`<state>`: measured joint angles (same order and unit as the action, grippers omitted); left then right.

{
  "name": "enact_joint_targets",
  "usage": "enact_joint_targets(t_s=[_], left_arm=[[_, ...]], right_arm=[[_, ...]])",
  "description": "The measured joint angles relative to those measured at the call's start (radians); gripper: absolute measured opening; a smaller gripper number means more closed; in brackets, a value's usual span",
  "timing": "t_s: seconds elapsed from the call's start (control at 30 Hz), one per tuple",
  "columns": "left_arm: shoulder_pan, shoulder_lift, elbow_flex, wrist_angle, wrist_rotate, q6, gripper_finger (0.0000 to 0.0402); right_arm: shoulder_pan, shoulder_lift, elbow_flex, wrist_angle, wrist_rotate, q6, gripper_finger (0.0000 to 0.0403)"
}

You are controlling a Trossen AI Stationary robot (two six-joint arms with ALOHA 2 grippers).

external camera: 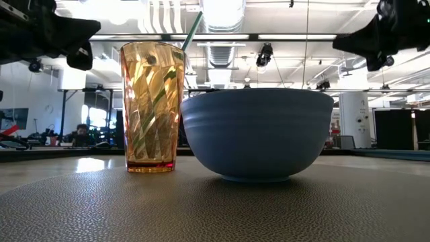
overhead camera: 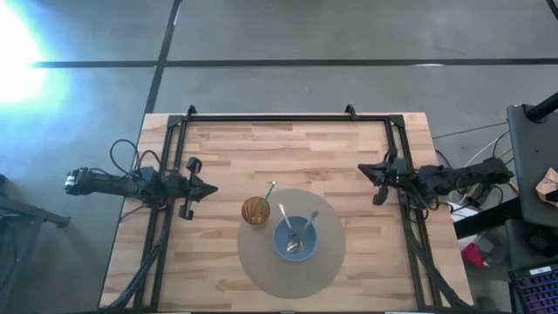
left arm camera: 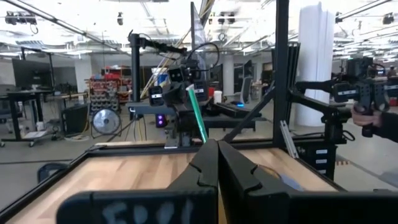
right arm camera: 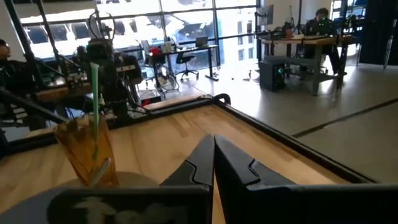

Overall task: Pick & Place Utensil
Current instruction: Return to Home Position

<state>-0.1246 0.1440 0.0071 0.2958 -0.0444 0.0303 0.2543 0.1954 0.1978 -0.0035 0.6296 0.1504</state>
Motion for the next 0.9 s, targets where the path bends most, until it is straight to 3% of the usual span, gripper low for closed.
enact_joint_targets(t_s=[0.47, 0.9], left_arm=[[0.0, 0.0, 0.003, -0.011, -0.001, 0.074, 0.0003], [-0.001, 0.003, 0.003, -0.057, -0.002, 0.063, 0.0003]], right_arm=[[0.0, -0.177, -0.037, 0.009, 0.002, -0.121, 0.0008], [0.0, -0.196, -0.145, 0.004, 0.009, -0.02, 0.0008]])
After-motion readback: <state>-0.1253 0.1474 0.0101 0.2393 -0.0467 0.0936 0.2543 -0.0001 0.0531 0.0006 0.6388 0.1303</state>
